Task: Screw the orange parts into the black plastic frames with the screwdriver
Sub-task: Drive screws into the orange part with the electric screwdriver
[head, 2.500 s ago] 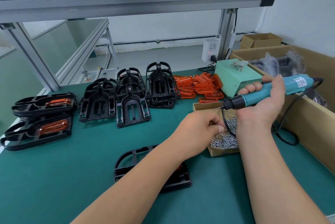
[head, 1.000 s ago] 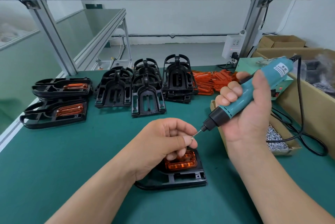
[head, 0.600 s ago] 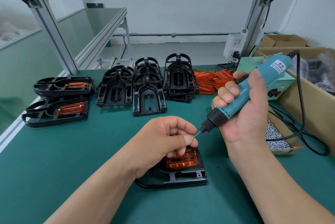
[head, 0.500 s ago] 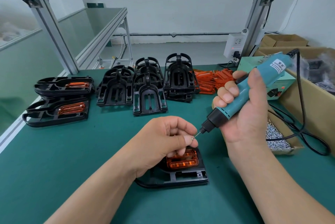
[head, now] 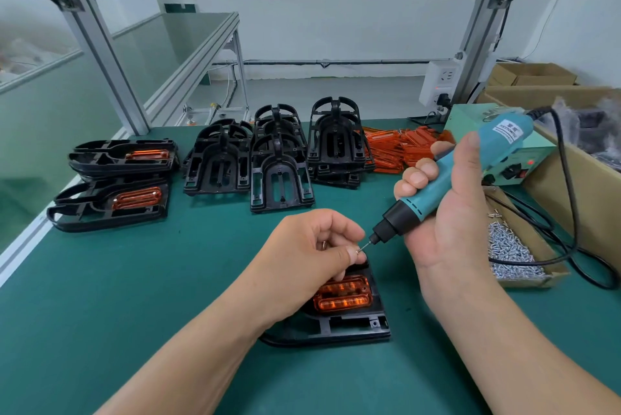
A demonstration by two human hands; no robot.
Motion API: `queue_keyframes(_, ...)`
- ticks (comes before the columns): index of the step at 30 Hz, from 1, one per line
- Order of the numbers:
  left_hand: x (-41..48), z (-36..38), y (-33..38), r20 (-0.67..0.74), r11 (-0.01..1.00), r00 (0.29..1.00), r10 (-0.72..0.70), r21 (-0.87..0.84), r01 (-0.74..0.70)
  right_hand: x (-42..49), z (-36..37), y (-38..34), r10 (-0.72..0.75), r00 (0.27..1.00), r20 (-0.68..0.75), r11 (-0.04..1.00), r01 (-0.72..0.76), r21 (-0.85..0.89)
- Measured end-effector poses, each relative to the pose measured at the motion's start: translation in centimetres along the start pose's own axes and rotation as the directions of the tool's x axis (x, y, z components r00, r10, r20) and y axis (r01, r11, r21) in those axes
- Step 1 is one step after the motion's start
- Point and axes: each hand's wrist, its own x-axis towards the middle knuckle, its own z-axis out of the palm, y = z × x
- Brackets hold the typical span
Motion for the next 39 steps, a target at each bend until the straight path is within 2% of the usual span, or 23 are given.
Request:
queue_keyframes(14, 0.3, -0.4, -0.2, 0.082, 0.995, 0.995, -0.058, -0.072, 0.064, 0.5, -0.5, 0.1, 0.053, 0.997, -0.048, 0.997, -0.050, 0.059)
queue_keyframes(17, 0.4, -1.1, 0.0, 0.027, 0.997, 0.997, -0.068, -0.017, 0.069, 0.5, -0.5, 0.0, 0.053, 0.998, -0.040, 0.997, -0.050, 0.060)
queue_keyframes(20, 0.7, -2.4, -0.2, -0.108, 0.986, 0.994, 0.010, 0.168, 0.008, 0.6, -0.6, -0.2, 0.052, 0.999, -0.016, 0.998, -0.052, 0.021)
queue_keyframes(24, 0.5, -3.2, -0.4, -0.123, 0.873, 0.992, 0.034, 0.486, 0.030, 0.7, -0.6, -0.3, 0.072, 0.995, 0.067, 0.995, -0.067, -0.075)
queue_keyframes(29, 0.2, -2.2, -0.5, -0.059, 0.575, 0.997, 0.057, 0.818, 0.016, 0.5, -0.3, -0.2, 0.107, 0.979, 0.172, 0.974, -0.069, -0.216)
queue_keyframes(32, 0.4, -1.7, -0.9, -0.043, 0.464, 0.997, 0.071, 0.886, 0.005, 0.2, -0.2, -0.1, 0.109, 0.969, 0.221, 0.957, -0.043, -0.286)
queue_keyframes(39, 0.8, -1.4, -1.5, -0.055, 0.403, 0.995, 0.086, 0.915, 0.016, -0.4, 0.2, -0.1, 0.113, 0.952, 0.283, 0.938, -0.008, -0.348)
